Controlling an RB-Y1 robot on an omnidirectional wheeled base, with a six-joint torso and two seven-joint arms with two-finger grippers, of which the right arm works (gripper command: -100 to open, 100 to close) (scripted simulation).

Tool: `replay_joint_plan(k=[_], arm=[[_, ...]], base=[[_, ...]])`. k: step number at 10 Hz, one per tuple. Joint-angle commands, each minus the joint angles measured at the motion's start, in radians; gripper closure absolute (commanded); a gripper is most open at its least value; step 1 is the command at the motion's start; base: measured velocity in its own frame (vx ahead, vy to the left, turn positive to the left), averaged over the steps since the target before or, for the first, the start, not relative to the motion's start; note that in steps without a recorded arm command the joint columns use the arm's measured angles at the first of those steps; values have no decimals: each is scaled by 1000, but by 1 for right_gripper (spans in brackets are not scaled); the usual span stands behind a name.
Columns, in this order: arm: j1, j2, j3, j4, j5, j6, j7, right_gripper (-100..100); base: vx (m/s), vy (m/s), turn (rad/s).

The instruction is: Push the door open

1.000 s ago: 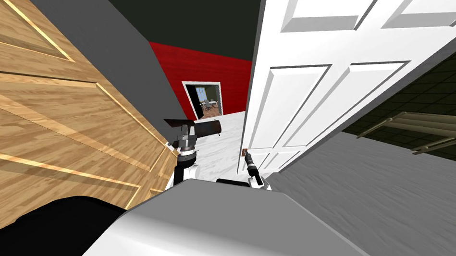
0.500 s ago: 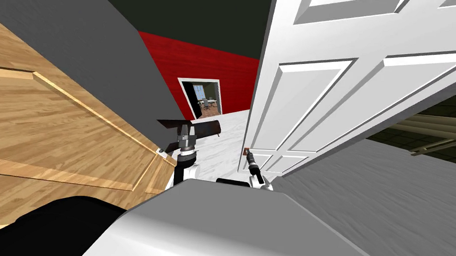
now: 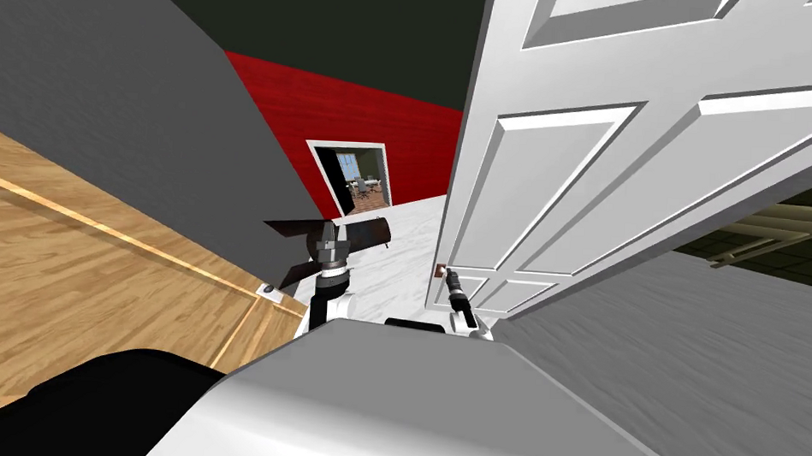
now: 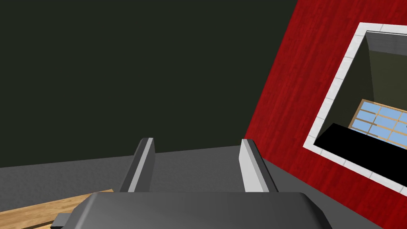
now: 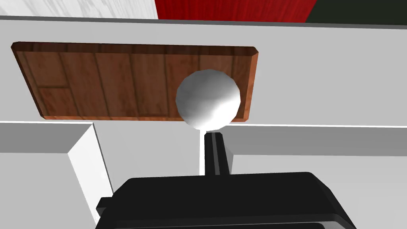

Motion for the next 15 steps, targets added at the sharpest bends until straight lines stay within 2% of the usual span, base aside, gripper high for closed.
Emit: replay_joint_plan(k=[1,4,6,7,11,15], arm=[[3,3,0,-4,-3,1,-3,-100],[6,12,1,-9,-7,4,-7,-100],[10,28,2,-15,-11,6,-11,-100],[12,23,2,-21,-10,9,-8,-100],[19,15,-4,-16,-14,-8,-4,-100],[26,24,-11,-9,-19,-31,1,-100]], base=[[-69,74,-70],[-223,36,-31],[-270,62,-56],[-123,27,-12],[178,20,28],[256,20,35]])
